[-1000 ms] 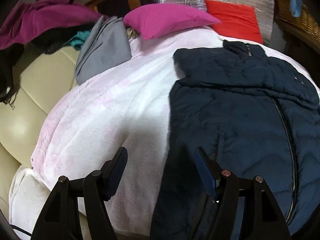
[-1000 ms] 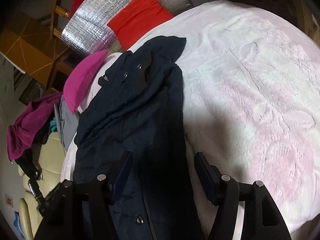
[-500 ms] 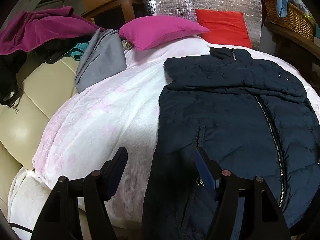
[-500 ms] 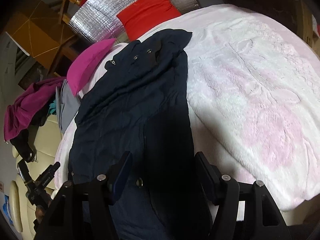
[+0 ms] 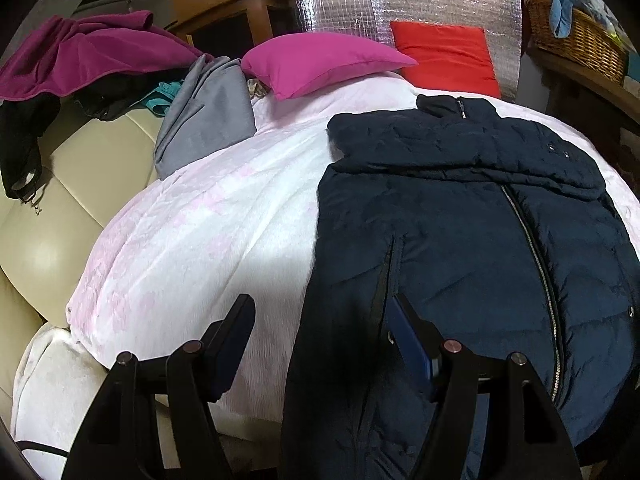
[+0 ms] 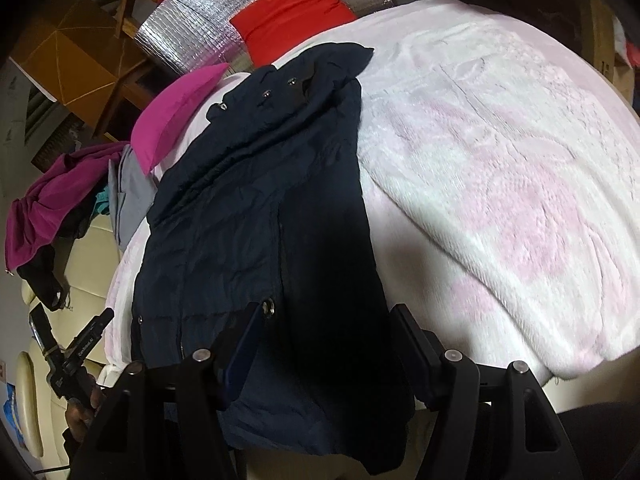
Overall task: Fold large clothes
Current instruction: 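Grasp the jacket with both grippers and lift it off the bed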
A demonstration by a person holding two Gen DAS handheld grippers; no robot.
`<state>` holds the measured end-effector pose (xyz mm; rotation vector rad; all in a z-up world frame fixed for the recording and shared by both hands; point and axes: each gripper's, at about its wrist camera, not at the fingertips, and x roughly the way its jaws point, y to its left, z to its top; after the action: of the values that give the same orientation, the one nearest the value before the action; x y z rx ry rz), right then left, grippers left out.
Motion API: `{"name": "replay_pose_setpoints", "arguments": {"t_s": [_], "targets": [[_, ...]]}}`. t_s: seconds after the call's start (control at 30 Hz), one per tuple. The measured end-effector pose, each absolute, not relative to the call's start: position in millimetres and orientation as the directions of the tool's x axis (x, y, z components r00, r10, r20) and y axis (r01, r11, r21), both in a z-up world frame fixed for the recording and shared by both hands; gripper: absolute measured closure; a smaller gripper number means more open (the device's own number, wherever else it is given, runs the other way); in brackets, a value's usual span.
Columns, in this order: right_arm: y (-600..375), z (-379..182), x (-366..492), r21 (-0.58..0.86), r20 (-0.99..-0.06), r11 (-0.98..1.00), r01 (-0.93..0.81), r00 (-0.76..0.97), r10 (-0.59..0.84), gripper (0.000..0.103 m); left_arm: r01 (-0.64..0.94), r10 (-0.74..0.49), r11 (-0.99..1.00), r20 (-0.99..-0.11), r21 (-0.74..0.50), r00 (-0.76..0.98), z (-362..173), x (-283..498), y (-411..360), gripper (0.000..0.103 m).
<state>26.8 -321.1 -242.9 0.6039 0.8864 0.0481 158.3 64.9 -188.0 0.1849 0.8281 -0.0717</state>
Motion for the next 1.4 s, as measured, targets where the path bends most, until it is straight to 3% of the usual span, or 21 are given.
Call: {"name": "replay_pose_setpoints", "arguments": {"t_s": [0.17,0.4,0.67,1.07,1.2,1.3,1.37,1.4], "targets": [[-319,-248,20,0.492,-0.737,0.843,0.220,0.620,0.269,0.032,0.139,-0.001,0.984,-0.775,0.112,0.632,-197,153,70,0.032],[-315,-264,15,0.474,-0.782,0.844,0.251,0.561,0.272,0.029,0.045,-0.132,0.991,-0.911,-0.124,0.390,-230,162,109,0.027],[-303,-285,19,0.443,-0.826,0.861,0.250,0.487,0.284,0.026,-0.093,-0.264,0.955,-0.952,-0.280,0.154,-264,170,142,0.023],[-296,-306,18,0.420,-0.866,0.869,0.260,0.400,0.299,0.024,0.017,-0.160,0.987,-0.976,-0.159,0.151,-277,147,104,0.023],[-288,-320,21,0.424,-0.877,0.868,0.259,0.355,0.323,0.023,0.034,-0.182,0.983,-0.970,-0.178,0.163,-275,139,97,0.037],[-280,-316,18,0.414,-0.875,0.882,0.225,0.367,0.317,0.042,0.055,-0.144,0.989,-0.974,-0.137,0.175,-275,130,83,0.037],[-276,-311,15,0.400,-0.876,0.893,0.207,0.374,0.306,0.065,0.085,-0.090,0.994,-0.977,-0.074,0.195,-275,128,69,0.037],[-273,-310,13,0.387,-0.878,0.901,0.196,0.377,0.295,0.067,0.103,-0.058,0.994,-0.976,-0.037,0.210,-274,124,62,0.037]]}}
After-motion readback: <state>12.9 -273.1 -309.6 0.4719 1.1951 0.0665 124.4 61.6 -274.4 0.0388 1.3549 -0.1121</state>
